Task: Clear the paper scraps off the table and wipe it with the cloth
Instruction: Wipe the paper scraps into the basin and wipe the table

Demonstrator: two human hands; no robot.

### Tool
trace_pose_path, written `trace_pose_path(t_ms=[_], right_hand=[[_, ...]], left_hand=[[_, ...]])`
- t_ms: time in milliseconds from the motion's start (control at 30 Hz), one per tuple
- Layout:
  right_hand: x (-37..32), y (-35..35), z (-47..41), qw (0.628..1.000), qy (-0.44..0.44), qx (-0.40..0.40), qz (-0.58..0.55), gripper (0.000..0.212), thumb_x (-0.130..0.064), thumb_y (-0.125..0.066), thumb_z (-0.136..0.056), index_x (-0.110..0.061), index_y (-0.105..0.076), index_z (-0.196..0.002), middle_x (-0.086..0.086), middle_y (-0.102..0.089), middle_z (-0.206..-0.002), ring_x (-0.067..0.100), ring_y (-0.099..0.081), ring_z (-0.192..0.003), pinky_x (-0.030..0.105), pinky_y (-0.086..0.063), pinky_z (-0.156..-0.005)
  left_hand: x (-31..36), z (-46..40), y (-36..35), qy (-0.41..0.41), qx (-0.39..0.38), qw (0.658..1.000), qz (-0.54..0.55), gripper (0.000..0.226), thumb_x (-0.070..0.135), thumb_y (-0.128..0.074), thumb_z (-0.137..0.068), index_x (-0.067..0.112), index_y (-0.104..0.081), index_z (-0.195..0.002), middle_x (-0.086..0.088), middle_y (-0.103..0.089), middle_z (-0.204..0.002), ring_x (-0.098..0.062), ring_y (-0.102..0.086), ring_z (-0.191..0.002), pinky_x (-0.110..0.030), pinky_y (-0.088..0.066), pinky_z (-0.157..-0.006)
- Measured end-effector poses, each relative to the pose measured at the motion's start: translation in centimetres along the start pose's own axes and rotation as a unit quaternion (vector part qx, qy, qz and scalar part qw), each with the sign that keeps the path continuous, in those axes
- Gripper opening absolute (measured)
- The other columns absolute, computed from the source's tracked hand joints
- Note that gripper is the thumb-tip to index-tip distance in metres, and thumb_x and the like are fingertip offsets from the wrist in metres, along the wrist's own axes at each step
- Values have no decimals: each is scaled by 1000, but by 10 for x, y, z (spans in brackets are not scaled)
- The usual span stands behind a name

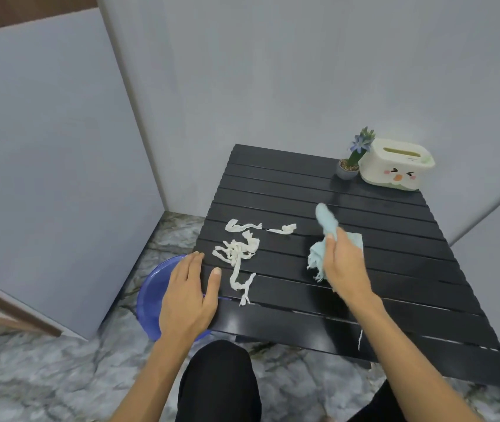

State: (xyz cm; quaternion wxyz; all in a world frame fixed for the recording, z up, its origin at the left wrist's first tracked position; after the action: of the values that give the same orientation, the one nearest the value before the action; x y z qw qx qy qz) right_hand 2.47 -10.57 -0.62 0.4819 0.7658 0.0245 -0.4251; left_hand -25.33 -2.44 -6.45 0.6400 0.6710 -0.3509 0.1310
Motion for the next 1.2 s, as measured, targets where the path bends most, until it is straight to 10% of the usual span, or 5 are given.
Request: trace_pose_path(t_ms=[167,733,1200], right_hand=[[29,-38,0,978,38,-42,201,51,-36,-29,-98,-3,-53,-129,16,-53,-140,32,-45,-133,48,-35,-107],[-26,-70,-41,970,124,-199,73,46,-29,-26,-107,-12,-39,-148,0,-40,-154,17,-29,-144,33,-16,-119],[-78,-136,57,991,57,-95,77,58,-35,-20,-101,-3,-39,-145,14,-39,-153,28,-28,-145,41,-16,-121]], left_hand=[[-4,-2,-1,-3,-8,1000,-1,71,62,-27,-93,19,-43,-147,6,-40,-155,-11,-30,-145,-24,-21,-112],[-75,-22,44,-15,-58,998,-30,83,66,-23,-90,12,-35,-151,-4,-31,-160,-20,-27,-146,-32,-22,-118],[-131,-50,34,3,-91,993,-74,89,69,-19,-88,9,-33,-152,-8,-32,-159,-26,-29,-145,-38,-25,-118]])
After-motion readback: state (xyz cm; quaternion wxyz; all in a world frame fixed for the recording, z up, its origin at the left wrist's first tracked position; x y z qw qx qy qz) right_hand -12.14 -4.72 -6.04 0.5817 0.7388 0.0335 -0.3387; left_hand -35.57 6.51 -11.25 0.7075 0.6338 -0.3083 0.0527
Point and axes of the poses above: each hand's wrist, its own z-axis away from the middle knuckle, its own y-axis out of the back of the hand, x = y × z, the point moved 2 cm from there along -z, towards the middle knuckle
